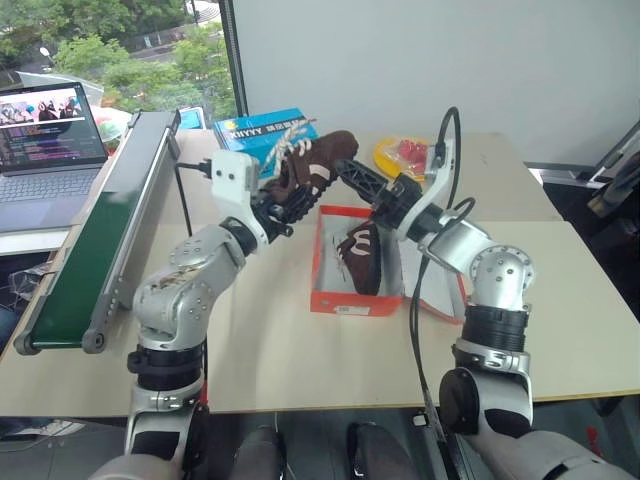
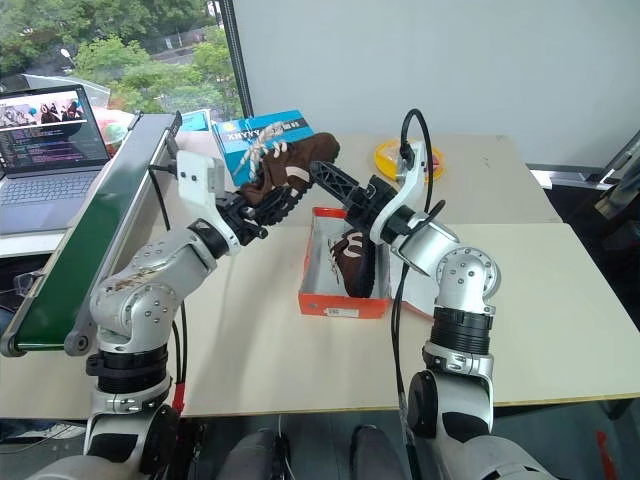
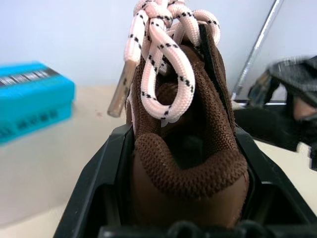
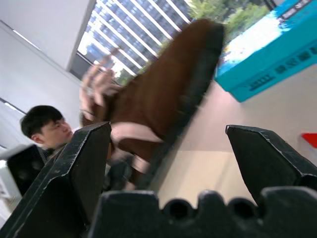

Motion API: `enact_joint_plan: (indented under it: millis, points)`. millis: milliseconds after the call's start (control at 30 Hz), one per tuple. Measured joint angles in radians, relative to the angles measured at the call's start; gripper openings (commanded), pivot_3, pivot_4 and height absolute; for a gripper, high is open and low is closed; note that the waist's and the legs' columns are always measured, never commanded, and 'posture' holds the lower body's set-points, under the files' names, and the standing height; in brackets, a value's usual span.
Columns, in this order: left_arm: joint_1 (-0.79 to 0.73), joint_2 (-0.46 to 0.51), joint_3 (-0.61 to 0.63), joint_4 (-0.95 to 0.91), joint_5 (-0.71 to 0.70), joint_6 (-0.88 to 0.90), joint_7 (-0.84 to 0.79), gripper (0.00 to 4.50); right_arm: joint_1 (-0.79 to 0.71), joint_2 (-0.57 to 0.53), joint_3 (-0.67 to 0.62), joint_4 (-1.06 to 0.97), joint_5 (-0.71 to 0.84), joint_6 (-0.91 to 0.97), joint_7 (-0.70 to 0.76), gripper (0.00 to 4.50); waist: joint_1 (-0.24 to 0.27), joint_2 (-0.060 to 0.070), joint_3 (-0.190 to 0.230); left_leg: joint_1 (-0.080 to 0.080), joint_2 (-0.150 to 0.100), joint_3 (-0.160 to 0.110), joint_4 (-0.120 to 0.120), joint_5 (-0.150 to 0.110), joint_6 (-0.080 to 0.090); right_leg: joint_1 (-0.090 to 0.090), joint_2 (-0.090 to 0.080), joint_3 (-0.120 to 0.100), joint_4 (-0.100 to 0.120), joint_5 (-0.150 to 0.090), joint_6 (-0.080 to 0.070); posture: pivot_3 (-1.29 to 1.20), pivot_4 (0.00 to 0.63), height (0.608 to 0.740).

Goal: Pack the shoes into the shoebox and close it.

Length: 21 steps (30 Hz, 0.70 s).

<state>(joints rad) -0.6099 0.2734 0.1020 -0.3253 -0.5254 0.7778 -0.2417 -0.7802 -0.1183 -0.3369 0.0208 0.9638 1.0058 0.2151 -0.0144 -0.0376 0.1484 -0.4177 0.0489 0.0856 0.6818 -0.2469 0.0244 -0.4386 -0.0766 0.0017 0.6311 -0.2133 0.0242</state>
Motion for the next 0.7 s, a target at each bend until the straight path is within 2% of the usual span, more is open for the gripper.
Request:
enact_joint_plan:
  millis: [367,700]
  points:
    - [0.000,-0.035,-0.018,-0.024,-0.027,0.010,-0.007,2.24,0.001,-0.024,0.043,0.032,-0.001,-0.015,0.023,4.50,0.000,0.000,0.000,0.000,0.000,0.000,0.000,0.000,0.000,0.000,0.000,0.000,0.000,0.000,0.000,0.00,0.150,0.740]
    - [0.059,-0.086,-0.038,-0.089,-0.043,0.060,0.033,2.24,-0.052,-0.018,-0.001,0.080,0.041,-0.024,0.017,4.50,0.000,0.000,0.000,0.000,0.000,-0.001,0.000,0.000,0.000,0.000,0.000,0.000,0.000,0.000,0.000,0.00,0.150,0.740]
